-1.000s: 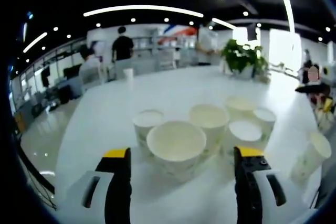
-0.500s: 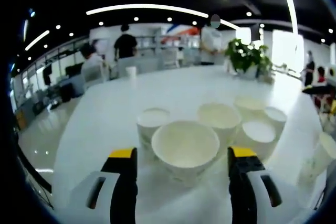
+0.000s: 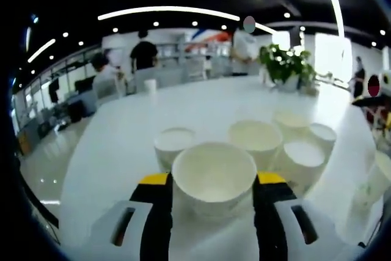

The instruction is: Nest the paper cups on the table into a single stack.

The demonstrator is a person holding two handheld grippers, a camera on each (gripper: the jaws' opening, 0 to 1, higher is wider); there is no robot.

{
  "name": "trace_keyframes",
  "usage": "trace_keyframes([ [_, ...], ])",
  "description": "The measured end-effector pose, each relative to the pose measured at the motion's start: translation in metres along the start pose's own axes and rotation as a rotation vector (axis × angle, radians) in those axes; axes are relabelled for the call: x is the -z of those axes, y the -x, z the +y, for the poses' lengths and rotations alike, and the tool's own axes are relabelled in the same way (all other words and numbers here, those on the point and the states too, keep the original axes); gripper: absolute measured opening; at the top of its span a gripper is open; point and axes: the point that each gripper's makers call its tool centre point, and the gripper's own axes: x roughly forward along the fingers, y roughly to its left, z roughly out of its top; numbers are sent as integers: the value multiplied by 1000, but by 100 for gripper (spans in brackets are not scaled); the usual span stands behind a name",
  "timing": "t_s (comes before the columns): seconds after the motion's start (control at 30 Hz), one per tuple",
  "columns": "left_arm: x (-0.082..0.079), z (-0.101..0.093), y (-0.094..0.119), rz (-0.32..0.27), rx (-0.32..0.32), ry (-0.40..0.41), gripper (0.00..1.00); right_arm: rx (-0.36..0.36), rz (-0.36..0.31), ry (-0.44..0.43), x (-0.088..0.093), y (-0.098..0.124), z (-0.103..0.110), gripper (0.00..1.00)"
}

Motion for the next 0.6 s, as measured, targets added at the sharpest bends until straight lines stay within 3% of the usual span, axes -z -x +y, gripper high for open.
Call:
trace_keyframes([
  [0.6, -3, -7, 5, -21, 11, -9, 44, 7, -4, 0, 2, 5, 2, 100],
])
